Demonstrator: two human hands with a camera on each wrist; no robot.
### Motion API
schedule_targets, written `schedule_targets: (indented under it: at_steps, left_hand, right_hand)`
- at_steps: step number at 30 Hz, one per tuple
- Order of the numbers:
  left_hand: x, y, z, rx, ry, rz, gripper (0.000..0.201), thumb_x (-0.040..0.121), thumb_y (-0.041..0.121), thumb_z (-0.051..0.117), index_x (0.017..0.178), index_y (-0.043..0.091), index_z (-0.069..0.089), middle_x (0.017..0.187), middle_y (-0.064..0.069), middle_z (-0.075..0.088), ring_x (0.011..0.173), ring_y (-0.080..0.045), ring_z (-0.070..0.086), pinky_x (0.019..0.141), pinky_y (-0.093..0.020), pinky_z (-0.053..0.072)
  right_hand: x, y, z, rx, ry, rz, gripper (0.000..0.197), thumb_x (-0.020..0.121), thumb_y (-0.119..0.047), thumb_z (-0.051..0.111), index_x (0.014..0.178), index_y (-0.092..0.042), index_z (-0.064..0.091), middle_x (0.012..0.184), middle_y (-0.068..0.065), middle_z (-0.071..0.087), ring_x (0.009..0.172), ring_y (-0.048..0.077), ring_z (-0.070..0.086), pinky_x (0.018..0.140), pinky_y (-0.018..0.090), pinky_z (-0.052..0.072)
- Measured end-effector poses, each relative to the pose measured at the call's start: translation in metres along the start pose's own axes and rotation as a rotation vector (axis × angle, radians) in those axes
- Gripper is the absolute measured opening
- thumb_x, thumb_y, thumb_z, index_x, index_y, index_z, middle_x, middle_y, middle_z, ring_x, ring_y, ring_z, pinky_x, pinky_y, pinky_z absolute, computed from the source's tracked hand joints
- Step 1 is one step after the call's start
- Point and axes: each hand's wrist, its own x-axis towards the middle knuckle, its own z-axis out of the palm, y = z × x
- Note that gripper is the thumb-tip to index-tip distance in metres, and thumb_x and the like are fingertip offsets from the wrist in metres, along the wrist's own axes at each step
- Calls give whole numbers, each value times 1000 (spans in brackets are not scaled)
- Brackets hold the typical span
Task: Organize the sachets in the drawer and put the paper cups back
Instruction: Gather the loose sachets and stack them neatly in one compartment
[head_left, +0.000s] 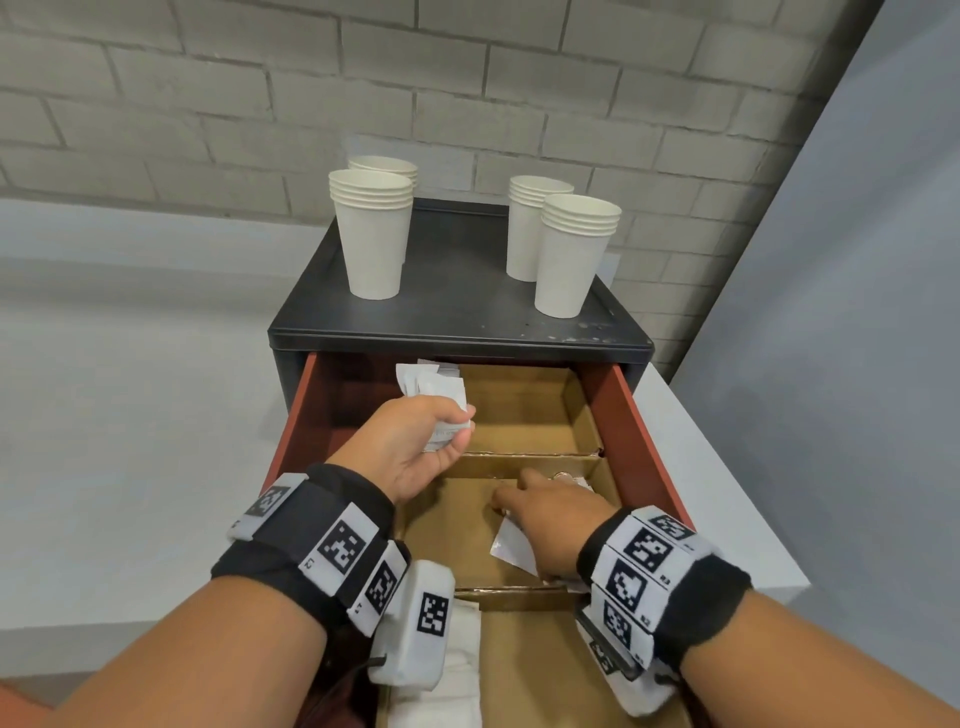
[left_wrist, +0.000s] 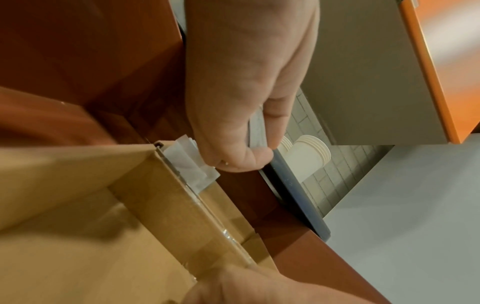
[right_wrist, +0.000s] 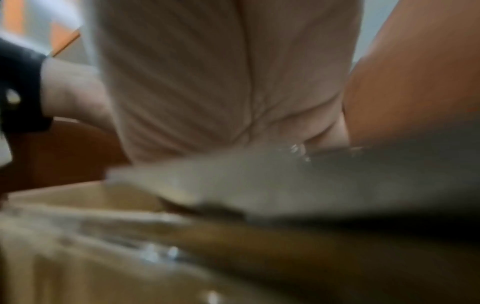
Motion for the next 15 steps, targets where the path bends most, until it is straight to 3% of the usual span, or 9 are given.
schedule_targets:
  at_steps: [3, 6, 10, 12, 15]
  left_hand:
    - [0, -1, 0, 3, -6, -2, 36, 87, -6, 53, 118, 12, 47, 106, -13, 56, 91, -22, 57, 67, -21, 53]
    - [0, 2, 0, -21, 10, -13, 28, 88, -4, 53, 111, 12, 47, 104, -14, 59, 92, -23, 59, 66, -23, 53]
    - [1, 5, -2, -35, 16, -38, 17, 88, -3, 52, 101, 8, 51, 102, -16, 60, 91, -23, 61, 62, -27, 53]
    - [2, 5, -1, -28, 28, -45, 9, 89, -1, 53, 96, 6, 53, 98, -15, 60, 87, -23, 61, 71, -28, 53]
    - [5, 5, -1, -47, 55, -43, 15, 89, 6, 58, 103, 9, 53, 103, -15, 60, 91, -23, 61, 79, -29, 52]
  right_hand:
    - [3, 1, -1, -48, 12, -26, 53, 75, -4, 70, 122, -18, 49, 121, 9, 41, 113, 33, 46, 80, 34, 41]
    - [7, 2, -2, -1, 126, -81, 26, 83, -7, 60, 107, -15, 60, 115, 8, 43, 103, 30, 52, 76, 31, 40]
    - [9, 9, -18, 417, 346, -65, 6, 85, -11, 62, 89, -16, 62, 104, 3, 48, 91, 19, 52, 74, 23, 43]
    - [7, 13, -29, 648, 437, -51, 12, 83, -13, 67, 76, -20, 59, 98, 2, 58, 90, 19, 58, 79, 29, 49]
    - [-1, 14, -39, 958, 509, -18, 12, 86, -14, 65, 80, -21, 57, 96, 2, 63, 89, 16, 60, 79, 25, 49]
